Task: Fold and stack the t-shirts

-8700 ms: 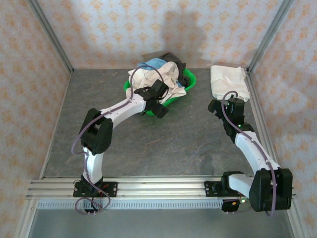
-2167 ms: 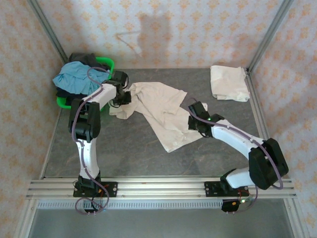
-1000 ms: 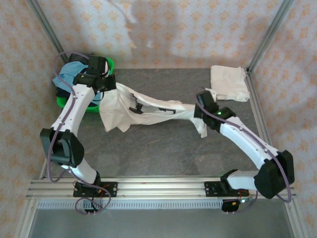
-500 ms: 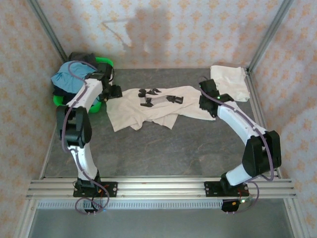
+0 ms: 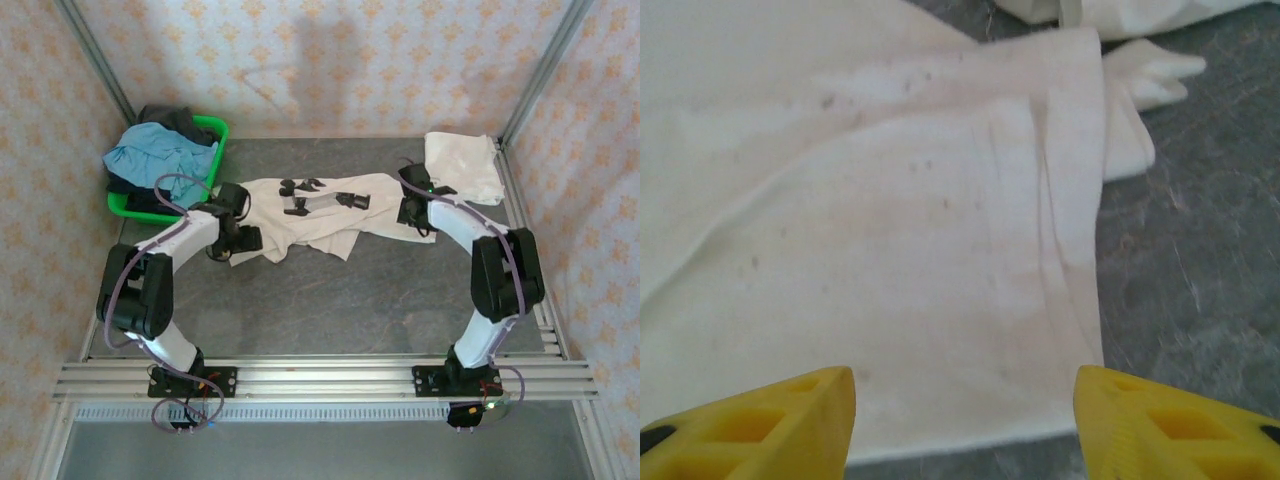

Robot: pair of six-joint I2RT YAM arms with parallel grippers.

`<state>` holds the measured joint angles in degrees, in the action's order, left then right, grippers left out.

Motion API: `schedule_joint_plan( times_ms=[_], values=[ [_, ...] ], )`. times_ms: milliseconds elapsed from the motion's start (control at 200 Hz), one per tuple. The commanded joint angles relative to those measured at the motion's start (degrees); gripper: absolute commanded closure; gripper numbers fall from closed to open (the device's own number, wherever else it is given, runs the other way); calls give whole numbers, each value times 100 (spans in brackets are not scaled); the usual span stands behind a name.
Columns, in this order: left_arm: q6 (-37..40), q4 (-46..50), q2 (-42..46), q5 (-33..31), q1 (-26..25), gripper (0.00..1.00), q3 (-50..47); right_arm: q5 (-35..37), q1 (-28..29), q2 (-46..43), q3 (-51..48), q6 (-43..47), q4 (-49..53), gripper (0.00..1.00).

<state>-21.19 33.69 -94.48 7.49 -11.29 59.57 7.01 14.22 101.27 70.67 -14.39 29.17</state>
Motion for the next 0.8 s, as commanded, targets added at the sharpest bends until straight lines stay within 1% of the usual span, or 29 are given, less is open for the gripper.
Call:
schedule_joint_plan(
  times_ms=[0,75,110,165,215,310,400,465,525,591,706,796],
  values=[
    [-197,-509,-403,27,-95,23,11,10,-225,417,446,-131,-100,38],
    [-175,-585,-709,63,-93,24,143,-40,-263,765,692,-133,-69,38],
    [-168,-660,-828,100,-96,27,203,-61,-277,916,810,-142,-45,38],
    [-76,-718,-1019,346,-94,39,350,-156,-289,1116,966,-152,2,41],
    [-71,-789,-1117,536,-93,53,428,-199,-288,1242,1037,-172,4,45],
    [8,-758,-1107,706,-97,74,536,-164,-298,1375,1122,-179,60,60],
    [92,-597,-883,689,-53,89,582,-27,-313,1354,1083,-154,96,77],
    [107,-535,-594,849,41,100,550,45,-347,1271,1042,-155,124,90],
    [81,-494,-228,1023,154,100,492,54,-380,1107,951,-152,142,100],
    [69,-371,232,1038,227,100,459,16,-377,816,761,-165,93,100],
    [32,-57,1025,866,259,100,424,-50,-377,206,252,-259,-143,100],
    [1,108,1466,707,263,100,382,-26,-376,16,85,-277,-254,100]
  ],
)
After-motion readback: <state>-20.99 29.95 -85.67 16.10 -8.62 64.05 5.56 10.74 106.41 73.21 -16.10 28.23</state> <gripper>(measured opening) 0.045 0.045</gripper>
